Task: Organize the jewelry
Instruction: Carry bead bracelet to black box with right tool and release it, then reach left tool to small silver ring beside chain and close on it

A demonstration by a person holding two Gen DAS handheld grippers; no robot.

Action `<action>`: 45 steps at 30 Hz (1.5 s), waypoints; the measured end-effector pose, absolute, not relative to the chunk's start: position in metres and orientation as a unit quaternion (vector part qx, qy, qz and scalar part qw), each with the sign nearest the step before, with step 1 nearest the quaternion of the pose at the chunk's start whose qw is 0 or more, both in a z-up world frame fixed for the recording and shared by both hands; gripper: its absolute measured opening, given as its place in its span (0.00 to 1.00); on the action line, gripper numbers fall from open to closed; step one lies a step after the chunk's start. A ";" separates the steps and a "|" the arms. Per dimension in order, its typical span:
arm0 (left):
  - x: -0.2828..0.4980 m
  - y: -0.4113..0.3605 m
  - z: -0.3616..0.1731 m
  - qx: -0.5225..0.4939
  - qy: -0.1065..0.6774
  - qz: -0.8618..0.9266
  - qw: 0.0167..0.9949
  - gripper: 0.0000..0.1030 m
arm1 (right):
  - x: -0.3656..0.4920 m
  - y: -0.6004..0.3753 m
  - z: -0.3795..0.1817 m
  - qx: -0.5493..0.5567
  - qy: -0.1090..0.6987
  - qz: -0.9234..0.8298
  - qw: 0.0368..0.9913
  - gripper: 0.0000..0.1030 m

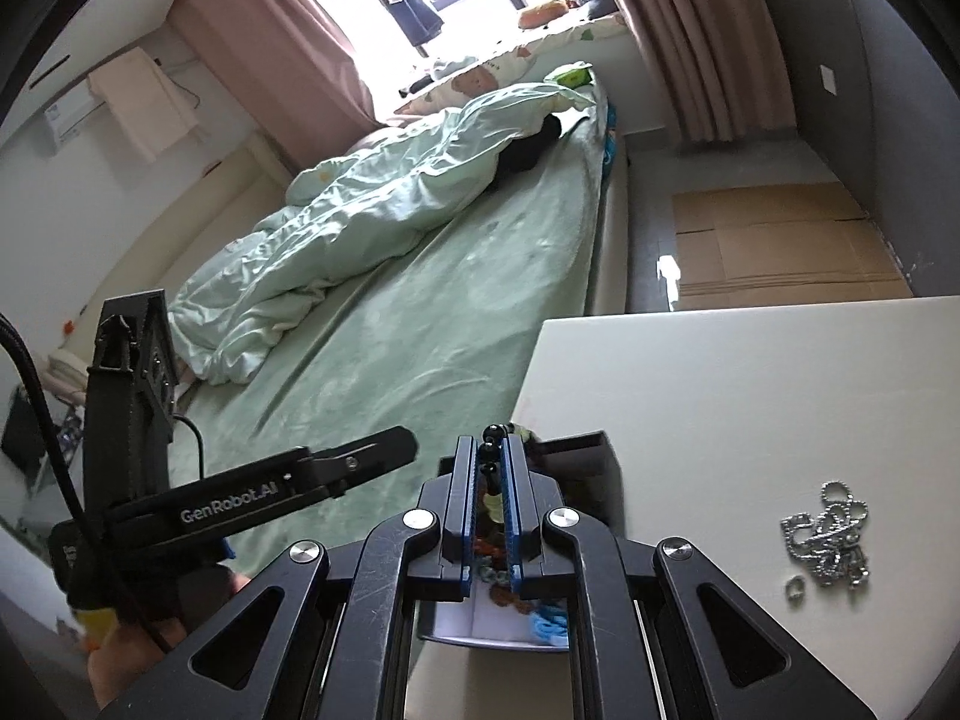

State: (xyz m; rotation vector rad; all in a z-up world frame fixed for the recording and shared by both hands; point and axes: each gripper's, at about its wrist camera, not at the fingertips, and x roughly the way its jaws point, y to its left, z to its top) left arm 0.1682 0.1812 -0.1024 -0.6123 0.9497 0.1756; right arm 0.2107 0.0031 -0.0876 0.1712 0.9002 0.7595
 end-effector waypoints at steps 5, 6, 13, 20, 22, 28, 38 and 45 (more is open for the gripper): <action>0.171 0.170 -0.100 -0.275 0.450 0.079 0.846 0.61 | 0.210 -0.012 -0.082 0.085 0.413 0.349 0.837 0.65; 0.172 0.168 -0.099 -0.274 0.448 0.078 0.847 0.61 | 0.210 -0.018 -0.081 0.088 0.414 0.348 0.837 0.65; 0.173 0.138 -0.087 -0.248 0.433 0.055 0.865 0.77 | 0.215 -0.054 -0.077 0.099 0.418 0.320 0.845 0.66; 0.171 0.103 -0.083 -0.210 0.435 0.033 0.875 0.80 | 0.214 -0.089 -0.076 0.105 0.422 0.293 0.852 0.66; 0.168 0.096 -0.082 -0.205 0.435 0.030 0.876 0.80 | 0.213 -0.098 -0.075 0.101 0.421 0.277 0.858 0.67; 0.163 0.075 -0.079 -0.192 0.432 0.017 0.881 0.80 | 0.210 -0.124 -0.075 0.118 0.423 0.259 0.860 0.87; 0.159 0.038 -0.080 -0.163 0.442 -0.012 0.882 0.80 | 0.201 -0.167 -0.079 0.119 0.430 0.232 0.864 0.87; 0.165 0.015 -0.085 -0.140 0.453 -0.030 0.880 0.80 | 0.204 -0.194 -0.090 0.130 0.451 0.216 0.856 0.87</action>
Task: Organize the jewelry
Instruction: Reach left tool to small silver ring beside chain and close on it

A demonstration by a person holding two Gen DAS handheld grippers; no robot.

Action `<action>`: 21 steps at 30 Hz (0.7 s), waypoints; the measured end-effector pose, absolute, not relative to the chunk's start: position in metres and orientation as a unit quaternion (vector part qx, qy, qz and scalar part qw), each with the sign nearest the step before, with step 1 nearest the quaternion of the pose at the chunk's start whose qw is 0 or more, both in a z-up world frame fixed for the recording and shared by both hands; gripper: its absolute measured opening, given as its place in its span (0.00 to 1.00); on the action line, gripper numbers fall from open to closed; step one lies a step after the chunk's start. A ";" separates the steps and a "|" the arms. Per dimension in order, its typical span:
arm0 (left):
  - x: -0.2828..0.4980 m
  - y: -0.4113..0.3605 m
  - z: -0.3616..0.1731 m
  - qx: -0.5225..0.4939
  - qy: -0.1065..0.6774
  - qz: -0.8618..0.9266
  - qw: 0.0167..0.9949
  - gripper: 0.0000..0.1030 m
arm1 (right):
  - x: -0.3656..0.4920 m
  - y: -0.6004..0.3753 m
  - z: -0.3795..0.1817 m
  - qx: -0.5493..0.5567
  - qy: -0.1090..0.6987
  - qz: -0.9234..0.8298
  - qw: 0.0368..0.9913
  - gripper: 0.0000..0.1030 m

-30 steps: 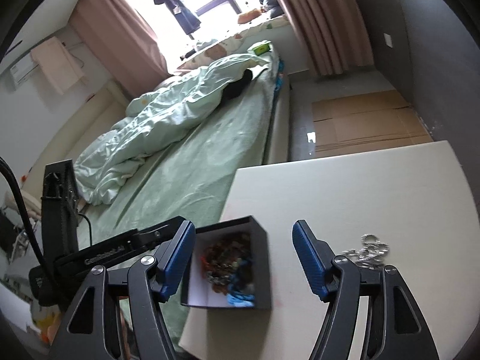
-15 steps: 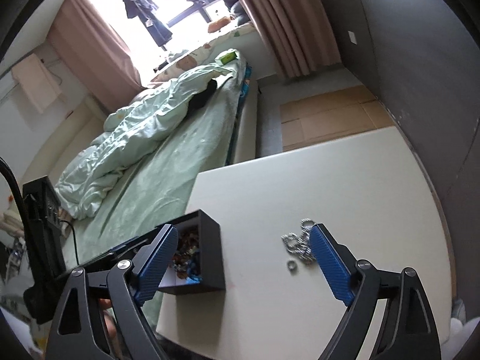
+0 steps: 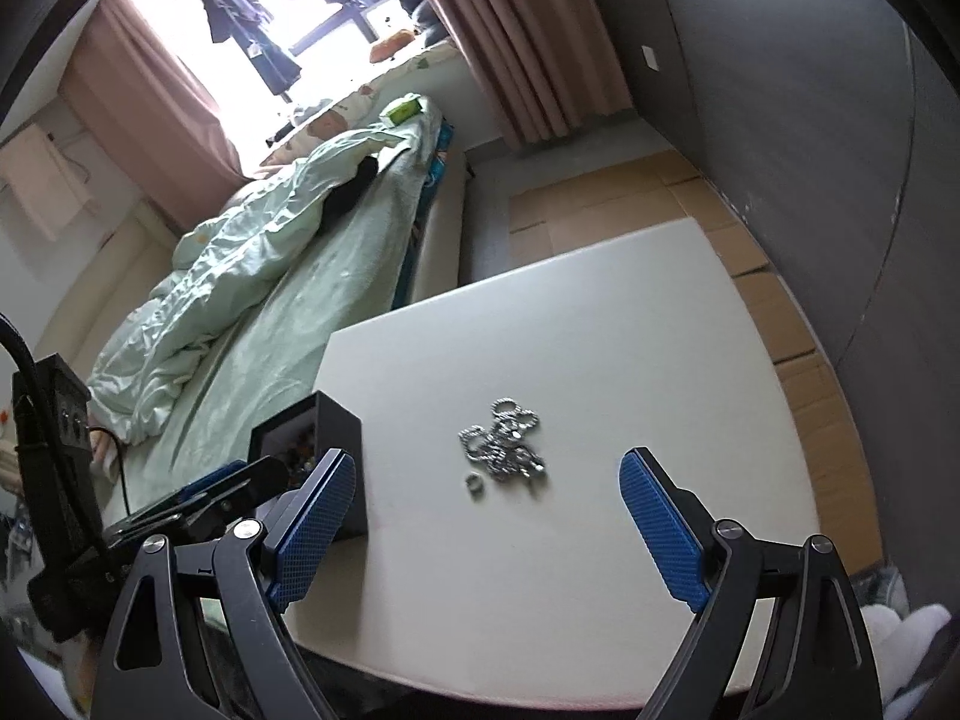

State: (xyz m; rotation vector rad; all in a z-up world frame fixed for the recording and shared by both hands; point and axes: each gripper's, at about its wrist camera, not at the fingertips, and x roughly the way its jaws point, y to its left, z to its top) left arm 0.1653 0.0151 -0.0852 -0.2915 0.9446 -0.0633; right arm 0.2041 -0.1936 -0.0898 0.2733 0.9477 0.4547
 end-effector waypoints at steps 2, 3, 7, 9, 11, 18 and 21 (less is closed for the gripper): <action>0.169 0.008 -0.088 -0.136 0.455 -0.040 0.879 0.80 | 0.206 -0.202 -0.094 0.140 0.458 0.210 0.853 0.87; 0.170 0.005 -0.089 -0.133 0.456 -0.043 0.879 0.80 | 0.206 -0.206 -0.095 0.142 0.459 0.207 0.852 0.87; 0.177 -0.009 -0.092 -0.118 0.458 -0.058 0.879 0.78 | 0.209 -0.219 -0.099 0.149 0.464 0.195 0.851 0.82; 0.181 -0.015 -0.095 -0.109 0.463 -0.064 0.877 0.71 | 0.211 -0.225 -0.100 0.154 0.466 0.193 0.849 0.77; 0.187 -0.021 -0.101 -0.104 0.471 -0.077 0.872 0.66 | 0.213 -0.228 -0.102 0.158 0.468 0.190 0.848 0.75; 0.207 -0.032 -0.126 -0.074 0.508 -0.093 0.853 0.46 | 0.222 -0.236 -0.110 0.159 0.483 0.184 0.841 0.64; 0.215 -0.037 -0.137 -0.064 0.518 -0.095 0.848 0.44 | 0.227 -0.238 -0.114 0.159 0.488 0.181 0.839 0.60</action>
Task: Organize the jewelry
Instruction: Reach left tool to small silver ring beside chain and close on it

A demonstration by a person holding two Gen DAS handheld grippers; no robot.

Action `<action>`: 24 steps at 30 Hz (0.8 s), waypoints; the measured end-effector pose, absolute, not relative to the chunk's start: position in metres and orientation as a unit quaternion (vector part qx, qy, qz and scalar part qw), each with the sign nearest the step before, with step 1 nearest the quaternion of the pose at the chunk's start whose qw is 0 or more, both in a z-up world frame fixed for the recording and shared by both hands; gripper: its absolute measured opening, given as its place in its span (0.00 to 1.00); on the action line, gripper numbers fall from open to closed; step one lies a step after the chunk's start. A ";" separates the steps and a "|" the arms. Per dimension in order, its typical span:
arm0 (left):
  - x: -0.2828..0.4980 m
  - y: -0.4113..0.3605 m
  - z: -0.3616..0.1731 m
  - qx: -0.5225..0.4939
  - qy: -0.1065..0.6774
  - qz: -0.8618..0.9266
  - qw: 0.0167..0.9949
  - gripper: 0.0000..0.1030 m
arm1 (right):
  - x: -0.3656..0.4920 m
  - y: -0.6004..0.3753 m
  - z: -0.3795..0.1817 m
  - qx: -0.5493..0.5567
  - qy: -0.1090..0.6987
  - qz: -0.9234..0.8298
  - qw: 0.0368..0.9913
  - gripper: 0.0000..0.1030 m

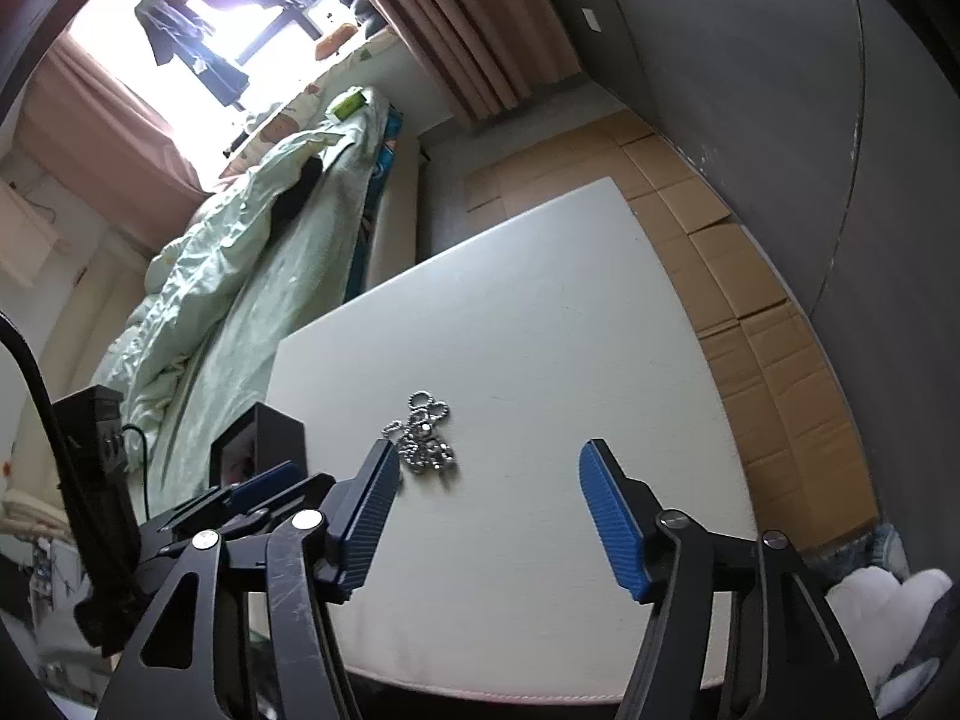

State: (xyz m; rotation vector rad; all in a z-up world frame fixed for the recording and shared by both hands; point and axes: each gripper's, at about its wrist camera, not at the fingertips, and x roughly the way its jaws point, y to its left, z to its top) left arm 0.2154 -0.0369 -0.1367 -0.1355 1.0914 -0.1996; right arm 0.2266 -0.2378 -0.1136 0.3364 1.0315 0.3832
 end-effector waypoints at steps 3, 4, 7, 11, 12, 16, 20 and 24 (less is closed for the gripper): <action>0.224 -0.040 -0.149 -0.059 0.532 -0.094 0.839 0.36 | 0.230 -0.240 -0.114 0.160 0.489 0.177 0.839 0.60; 0.227 -0.041 -0.153 -0.056 0.536 -0.094 0.837 0.35 | 0.232 -0.240 -0.115 0.161 0.489 0.177 0.839 0.60; 0.233 -0.044 -0.162 -0.044 0.545 -0.089 0.832 0.32 | 0.236 -0.241 -0.117 0.161 0.492 0.176 0.837 0.60; 0.237 -0.049 -0.170 -0.029 0.556 -0.087 0.826 0.31 | 0.239 -0.243 -0.118 0.161 0.494 0.174 0.836 0.60; 0.238 -0.050 -0.171 -0.024 0.558 -0.086 0.825 0.31 | 0.240 -0.244 -0.118 0.162 0.494 0.173 0.836 0.60; 0.239 -0.055 -0.174 -0.002 0.558 -0.078 0.826 0.25 | 0.243 -0.246 -0.118 0.164 0.495 0.171 0.836 0.60; 0.238 -0.055 -0.175 0.013 0.562 -0.055 0.825 0.13 | 0.245 -0.243 -0.121 0.164 0.500 0.169 0.834 0.60; 0.239 -0.050 -0.174 -0.001 0.566 -0.058 0.823 0.13 | 0.247 -0.236 -0.125 0.158 0.506 0.174 0.830 0.60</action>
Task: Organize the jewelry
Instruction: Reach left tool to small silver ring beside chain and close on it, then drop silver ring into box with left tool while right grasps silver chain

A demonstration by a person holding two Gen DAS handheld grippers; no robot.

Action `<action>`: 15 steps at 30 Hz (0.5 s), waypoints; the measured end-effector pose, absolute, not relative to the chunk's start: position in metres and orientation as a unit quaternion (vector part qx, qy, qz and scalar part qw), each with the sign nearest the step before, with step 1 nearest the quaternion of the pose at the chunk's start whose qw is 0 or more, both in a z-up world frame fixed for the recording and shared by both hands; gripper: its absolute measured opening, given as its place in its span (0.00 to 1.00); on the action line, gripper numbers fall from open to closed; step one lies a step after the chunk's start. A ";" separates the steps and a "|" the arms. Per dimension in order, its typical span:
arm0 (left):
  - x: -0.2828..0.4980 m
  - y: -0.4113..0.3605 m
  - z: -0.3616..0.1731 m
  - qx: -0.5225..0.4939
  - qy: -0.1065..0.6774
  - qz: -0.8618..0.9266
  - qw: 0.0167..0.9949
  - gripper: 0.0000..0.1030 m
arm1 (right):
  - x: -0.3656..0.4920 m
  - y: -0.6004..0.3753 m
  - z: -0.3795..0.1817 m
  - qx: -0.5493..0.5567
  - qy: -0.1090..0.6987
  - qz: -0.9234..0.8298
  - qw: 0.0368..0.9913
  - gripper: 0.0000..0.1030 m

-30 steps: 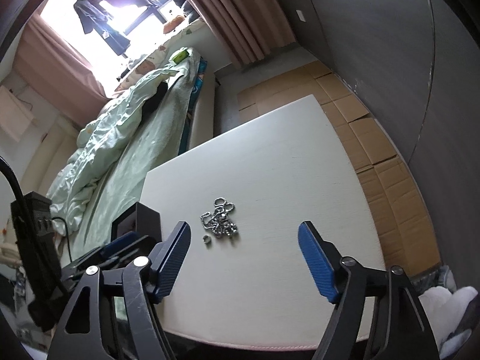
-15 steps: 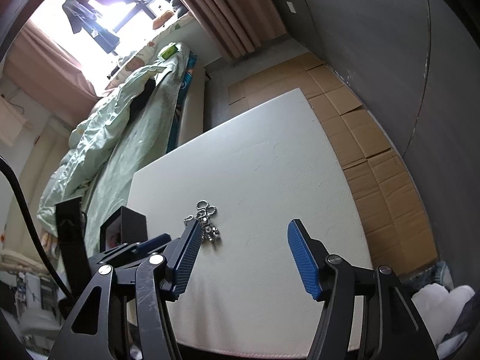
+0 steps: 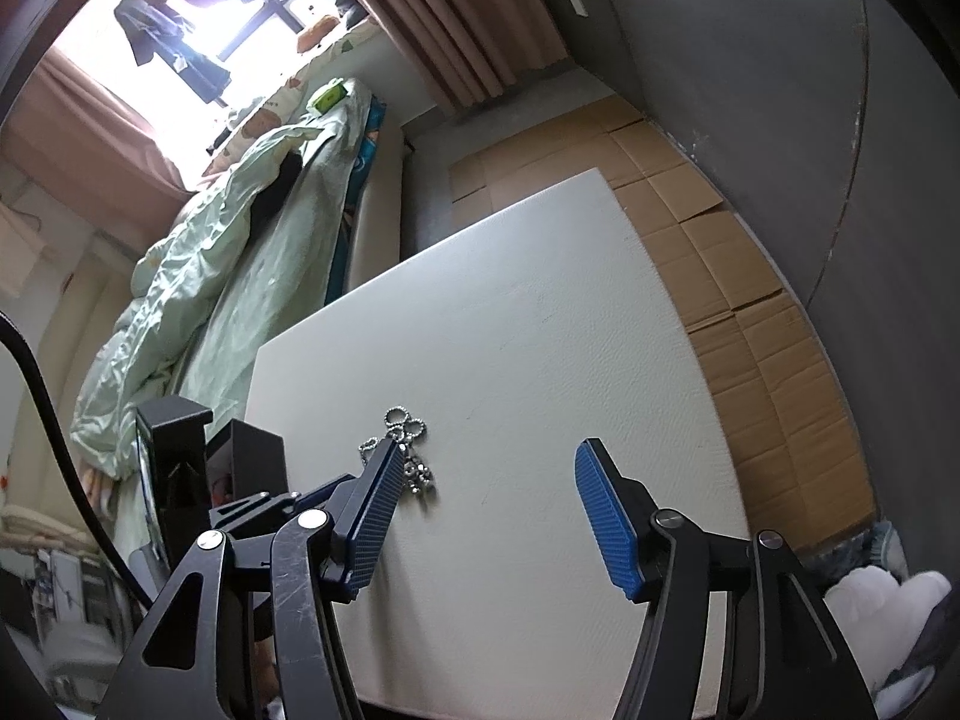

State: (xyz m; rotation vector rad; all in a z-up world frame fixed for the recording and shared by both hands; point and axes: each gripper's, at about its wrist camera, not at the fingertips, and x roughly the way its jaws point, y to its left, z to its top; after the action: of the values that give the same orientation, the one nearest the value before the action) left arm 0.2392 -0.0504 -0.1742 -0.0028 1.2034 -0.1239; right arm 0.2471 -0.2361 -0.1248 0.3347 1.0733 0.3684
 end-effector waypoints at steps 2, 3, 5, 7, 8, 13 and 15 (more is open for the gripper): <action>0.238 -0.045 -0.171 -0.016 0.564 -0.061 0.824 0.13 | 0.249 -0.232 -0.128 0.155 0.510 0.174 0.828 0.60; 0.238 -0.043 -0.170 -0.020 0.561 -0.061 0.825 0.13 | 0.250 -0.230 -0.129 0.154 0.512 0.175 0.827 0.60; 0.237 -0.035 -0.162 -0.035 0.552 -0.061 0.831 0.13 | 0.252 -0.224 -0.133 0.149 0.518 0.176 0.824 0.60; 0.234 -0.026 -0.155 -0.052 0.543 -0.061 0.836 0.13 | 0.254 -0.217 -0.137 0.144 0.523 0.180 0.821 0.59; 0.233 -0.021 -0.151 -0.062 0.537 -0.061 0.839 0.13 | 0.254 -0.214 -0.138 0.142 0.525 0.182 0.819 0.59; 0.225 -0.003 -0.127 -0.097 0.511 -0.060 0.852 0.13 | 0.261 -0.194 -0.146 0.127 0.535 0.192 0.812 0.54; 0.222 0.004 -0.120 -0.108 0.501 -0.059 0.856 0.13 | 0.264 -0.186 -0.149 0.121 0.540 0.194 0.810 0.54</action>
State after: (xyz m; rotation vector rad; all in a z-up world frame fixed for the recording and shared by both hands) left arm 0.2223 0.0042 -0.1196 -0.2268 1.0538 -0.1234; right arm 0.2641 -0.1860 -0.1495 0.2577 1.1546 0.4144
